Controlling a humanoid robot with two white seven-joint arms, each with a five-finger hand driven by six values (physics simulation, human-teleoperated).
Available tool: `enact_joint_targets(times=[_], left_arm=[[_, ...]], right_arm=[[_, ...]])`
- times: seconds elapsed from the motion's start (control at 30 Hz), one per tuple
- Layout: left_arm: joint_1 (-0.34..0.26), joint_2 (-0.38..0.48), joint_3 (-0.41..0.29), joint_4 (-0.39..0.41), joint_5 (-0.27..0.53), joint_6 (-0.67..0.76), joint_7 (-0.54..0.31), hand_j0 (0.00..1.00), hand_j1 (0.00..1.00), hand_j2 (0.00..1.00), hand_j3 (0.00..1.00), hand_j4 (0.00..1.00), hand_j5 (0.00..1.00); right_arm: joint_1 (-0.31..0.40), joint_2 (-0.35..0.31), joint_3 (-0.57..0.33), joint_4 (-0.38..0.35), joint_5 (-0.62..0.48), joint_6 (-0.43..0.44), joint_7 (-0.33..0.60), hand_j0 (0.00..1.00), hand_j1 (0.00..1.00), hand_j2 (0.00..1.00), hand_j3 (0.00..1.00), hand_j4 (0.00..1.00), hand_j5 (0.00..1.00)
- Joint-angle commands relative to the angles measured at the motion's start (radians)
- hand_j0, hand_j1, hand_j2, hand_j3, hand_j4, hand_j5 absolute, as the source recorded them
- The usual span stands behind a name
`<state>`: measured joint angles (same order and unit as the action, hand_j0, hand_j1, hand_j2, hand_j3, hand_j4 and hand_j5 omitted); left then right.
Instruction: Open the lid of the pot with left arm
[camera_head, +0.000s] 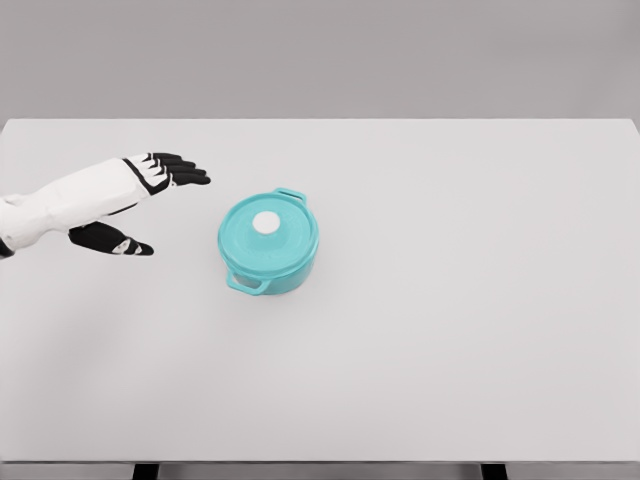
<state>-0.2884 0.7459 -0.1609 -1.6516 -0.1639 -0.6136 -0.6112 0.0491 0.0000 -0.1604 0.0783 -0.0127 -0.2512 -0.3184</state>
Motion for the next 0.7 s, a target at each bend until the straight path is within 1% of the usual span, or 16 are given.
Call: enact_joint_targets(times=[0.0, 0.13, 0.17, 0.2, 0.23, 0.27, 0.3, 0.33, 0.37, 0.4, 0.43, 0.5, 0.53, 0.57, 0.6, 0.67], left_arm=[[0.000, 0.001, 0.000, -0.002, 0.006, 0.003, 0.000, 1.00, 1.00, 1.00, 1.00, 1.00, 1.00], [-0.008, 0.010, 0.003, 0.006, 0.004, 0.003, 0.000, 1.00, 1.00, 1.00, 1.00, 1.00, 1.00], [-0.043, 0.078, 0.006, 0.006, -0.058, 0.003, 0.000, 1.00, 1.00, 1.00, 1.00, 1.00, 1.00], [-0.070, 0.084, 0.006, 0.004, -0.103, 0.003, 0.000, 1.00, 1.00, 1.00, 1.00, 1.00, 1.00], [-0.098, 0.086, 0.010, 0.003, -0.170, 0.003, 0.000, 1.00, 1.00, 1.00, 1.00, 1.00, 1.00], [-0.179, 0.069, 0.000, 0.006, -0.203, 0.003, 0.000, 1.00, 1.00, 1.00, 1.00, 1.00, 1.00], [-0.251, -0.016, -0.009, 0.007, -0.207, 0.003, 0.000, 1.00, 1.00, 1.00, 1.00, 1.00, 1.00], [-0.281, -0.054, -0.031, 0.007, -0.207, 0.003, 0.000, 1.00, 1.00, 1.00, 1.00, 1.00, 1.00], [-0.281, -0.059, -0.043, 0.007, -0.209, 0.003, 0.000, 1.00, 1.00, 1.00, 1.00, 1.00, 1.00], [-0.282, -0.063, -0.078, 0.015, -0.227, 0.003, 0.000, 1.00, 1.00, 1.00, 1.00, 1.00, 1.00], [-0.284, -0.066, -0.100, 0.021, -0.262, 0.003, 0.000, 1.00, 1.00, 1.00, 1.00, 1.00, 1.00], [-0.270, -0.068, -0.109, 0.021, -0.341, 0.003, 0.000, 1.00, 1.00, 1.00, 1.00, 1.00, 1.00], [-0.275, -0.074, -0.144, 0.036, -0.381, 0.003, 0.000, 1.00, 1.00, 1.00, 1.00, 1.00, 1.00], [-0.288, -0.111, -0.183, 0.097, -0.413, 0.003, 0.000, 1.00, 1.00, 1.00, 1.00, 1.00, 1.00], [-0.307, -0.167, -0.190, 0.145, -0.443, 0.003, 0.000, 1.00, 1.00, 1.00, 1.00, 1.00, 1.00], [-0.324, -0.207, -0.198, 0.176, -0.482, 0.003, 0.000, 1.00, 1.00, 1.00, 1.00, 1.00, 1.00]], right_arm=[[0.000, 0.000, 0.001, -0.002, -0.001, 0.000, -0.010, 1.00, 1.00, 1.00, 1.00, 1.00, 1.00], [0.002, 0.000, 0.004, 0.003, 0.000, 0.000, -0.002, 1.00, 1.00, 1.00, 1.00, 1.00, 1.00], [0.002, 0.000, 0.004, 0.000, -0.001, 0.000, -0.001, 1.00, 1.00, 1.00, 1.00, 1.00, 1.00], [0.002, 0.000, 0.004, 0.000, -0.001, 0.001, -0.001, 1.00, 1.00, 1.00, 1.00, 1.00, 1.00], [0.002, 0.000, 0.001, 0.000, -0.001, 0.001, -0.001, 1.00, 1.00, 1.00, 1.00, 1.00, 1.00], [0.002, 0.000, 0.001, 0.000, -0.001, 0.001, -0.001, 1.00, 1.00, 1.00, 1.00, 1.00, 1.00], [0.002, 0.000, 0.001, 0.000, 0.000, 0.000, -0.001, 1.00, 1.00, 1.00, 1.00, 1.00, 1.00], [0.002, 0.000, 0.001, 0.001, 0.000, 0.001, -0.001, 1.00, 1.00, 1.00, 1.00, 1.00, 1.00], [0.002, 0.000, -0.001, 0.000, 0.000, 0.001, -0.001, 1.00, 1.00, 1.00, 1.00, 1.00, 1.00], [0.002, 0.000, -0.001, 0.000, -0.001, 0.001, -0.001, 1.00, 1.00, 1.00, 1.00, 1.00, 1.00], [0.002, 0.000, -0.001, 0.001, 0.000, 0.000, -0.001, 1.00, 1.00, 1.00, 1.00, 1.00, 1.00], [0.002, 0.000, -0.001, 0.000, 0.000, 0.000, -0.001, 1.00, 1.00, 1.00, 1.00, 1.00, 1.00], [0.002, 0.000, -0.001, 0.000, -0.001, 0.001, -0.001, 1.00, 1.00, 1.00, 1.00, 1.00, 1.00], [0.002, 0.000, -0.001, 0.000, 0.000, 0.000, -0.001, 1.00, 1.00, 1.00, 1.00, 1.00, 1.00], [0.002, 0.000, -0.001, 0.000, -0.001, 0.001, -0.001, 1.00, 1.00, 1.00, 1.00, 1.00, 1.00], [0.002, 0.000, 0.001, 0.000, -0.001, 0.001, -0.001, 1.00, 1.00, 1.00, 1.00, 1.00, 1.00]])
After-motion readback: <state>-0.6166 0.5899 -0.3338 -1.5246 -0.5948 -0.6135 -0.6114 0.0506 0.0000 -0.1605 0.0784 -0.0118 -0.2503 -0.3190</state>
